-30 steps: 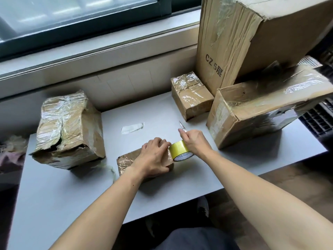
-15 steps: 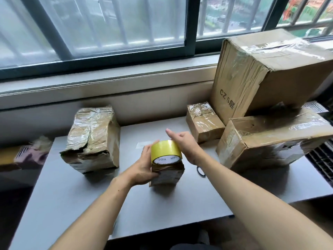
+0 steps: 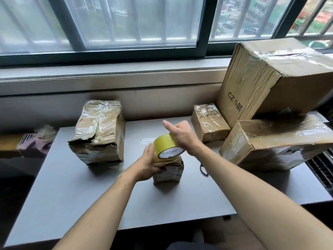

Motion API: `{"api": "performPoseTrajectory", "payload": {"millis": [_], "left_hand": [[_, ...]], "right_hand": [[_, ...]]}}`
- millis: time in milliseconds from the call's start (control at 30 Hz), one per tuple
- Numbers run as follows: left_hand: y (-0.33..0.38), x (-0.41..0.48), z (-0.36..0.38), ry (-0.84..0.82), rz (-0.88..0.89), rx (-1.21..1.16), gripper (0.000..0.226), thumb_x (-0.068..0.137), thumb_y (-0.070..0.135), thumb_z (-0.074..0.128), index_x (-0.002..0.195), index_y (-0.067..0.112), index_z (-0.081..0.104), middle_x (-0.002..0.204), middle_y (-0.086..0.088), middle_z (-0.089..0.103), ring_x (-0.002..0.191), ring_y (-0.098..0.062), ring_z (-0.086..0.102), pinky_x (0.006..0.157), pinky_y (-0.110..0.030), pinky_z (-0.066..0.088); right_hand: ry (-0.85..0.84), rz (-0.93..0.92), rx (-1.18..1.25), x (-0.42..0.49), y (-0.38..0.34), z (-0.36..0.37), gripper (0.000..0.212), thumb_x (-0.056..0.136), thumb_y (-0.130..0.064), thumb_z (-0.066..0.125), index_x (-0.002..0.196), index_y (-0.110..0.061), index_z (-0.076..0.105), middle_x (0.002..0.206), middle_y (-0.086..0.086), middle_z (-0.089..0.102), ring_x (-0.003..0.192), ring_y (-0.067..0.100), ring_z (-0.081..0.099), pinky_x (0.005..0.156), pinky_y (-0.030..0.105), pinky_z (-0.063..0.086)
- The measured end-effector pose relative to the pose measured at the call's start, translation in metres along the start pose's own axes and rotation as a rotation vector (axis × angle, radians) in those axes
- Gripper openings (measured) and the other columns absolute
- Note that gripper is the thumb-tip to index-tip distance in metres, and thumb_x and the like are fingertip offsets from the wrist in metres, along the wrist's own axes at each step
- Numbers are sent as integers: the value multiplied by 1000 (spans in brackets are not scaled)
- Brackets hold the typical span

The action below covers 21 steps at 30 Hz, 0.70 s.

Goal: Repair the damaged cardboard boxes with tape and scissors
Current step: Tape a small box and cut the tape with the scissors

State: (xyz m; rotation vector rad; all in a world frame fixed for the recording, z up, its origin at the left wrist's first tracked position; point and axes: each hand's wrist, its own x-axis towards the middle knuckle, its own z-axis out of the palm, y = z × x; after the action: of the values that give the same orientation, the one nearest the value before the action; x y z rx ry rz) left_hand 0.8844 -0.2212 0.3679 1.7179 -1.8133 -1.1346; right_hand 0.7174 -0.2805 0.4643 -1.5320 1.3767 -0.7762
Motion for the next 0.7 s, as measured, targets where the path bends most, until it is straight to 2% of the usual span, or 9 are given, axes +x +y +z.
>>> {"api": "performPoseTrajectory", "payload": {"millis": [67, 133, 200, 300, 367, 433, 500, 567, 700], "left_hand": [[-1, -1, -1, -5, 12, 56, 94, 70, 20, 85, 143, 22, 25, 134, 3, 34, 120, -13, 39, 96, -19, 31], [-3, -3, -2, -2, 14, 73, 94, 72, 19, 84, 144, 20, 23, 138, 1, 31, 122, -14, 38, 98, -17, 29], [-1, -2, -4, -27, 11, 93, 99, 72, 23, 85, 146, 20, 19, 141, 0, 28, 123, -13, 35, 100, -17, 28], [6, -3, -18, -131, -20, 126, 107, 70, 45, 85, 149, 23, 17, 140, 7, 23, 127, -9, 30, 105, -19, 26], [19, -2, -26, -128, -47, 102, 91, 77, 66, 66, 146, 20, 28, 138, 6, 30, 127, -8, 34, 104, -20, 26], [36, 6, -26, 38, 3, 136, 83, 83, 78, 35, 137, 16, 45, 136, -1, 45, 125, -13, 42, 102, -25, 31], [49, 20, -19, 176, 51, 202, 59, 97, 62, 30, 124, 16, 55, 128, -4, 58, 120, -21, 51, 100, -34, 38], [61, 33, -6, 214, 56, 292, 37, 104, 44, 33, 107, 17, 58, 114, -8, 64, 111, -29, 56, 90, -39, 41], [68, 42, 19, 274, -1, 504, 43, 106, 40, 30, 97, 14, 62, 105, -14, 69, 103, -37, 60, 86, -41, 41]], "right_hand": [[-21, -61, -206, 3, -2, -19, 65, 97, -38, 59, 46, -20, 24, 51, 2, 19, 41, 12, 16, 46, 31, 18], [-29, -58, -365, 4, 6, -34, 63, 97, -38, 56, 45, -17, 26, 44, -2, 21, 36, 14, 21, 45, 31, 23], [-4, -32, -375, 4, 19, -38, 61, 96, -36, 55, 45, -16, 29, 40, -4, 23, 36, 13, 21, 48, 33, 26], [27, -46, -351, 1, 28, -38, 60, 97, -33, 54, 45, -16, 29, 41, -3, 22, 37, 13, 20, 49, 33, 24], [30, -55, -346, -1, 32, -39, 60, 97, -32, 54, 44, -17, 29, 42, -3, 23, 36, 13, 21, 48, 32, 24], [37, -56, -323, -2, 33, -41, 58, 97, -32, 54, 45, -16, 33, 44, 1, 26, 37, 11, 22, 47, 31, 24], [28, -57, -313, -3, 33, -39, 56, 98, -32, 53, 47, -15, 35, 48, 3, 28, 40, 12, 23, 47, 31, 24], [30, -59, -297, -5, 32, -37, 58, 97, -31, 53, 46, -17, 30, 49, 2, 24, 42, 12, 21, 46, 32, 22], [76, -47, -170, -5, 38, -40, 63, 99, -30, 56, 45, -21, 25, 48, 0, 21, 44, 12, 18, 49, 34, 19]]}}
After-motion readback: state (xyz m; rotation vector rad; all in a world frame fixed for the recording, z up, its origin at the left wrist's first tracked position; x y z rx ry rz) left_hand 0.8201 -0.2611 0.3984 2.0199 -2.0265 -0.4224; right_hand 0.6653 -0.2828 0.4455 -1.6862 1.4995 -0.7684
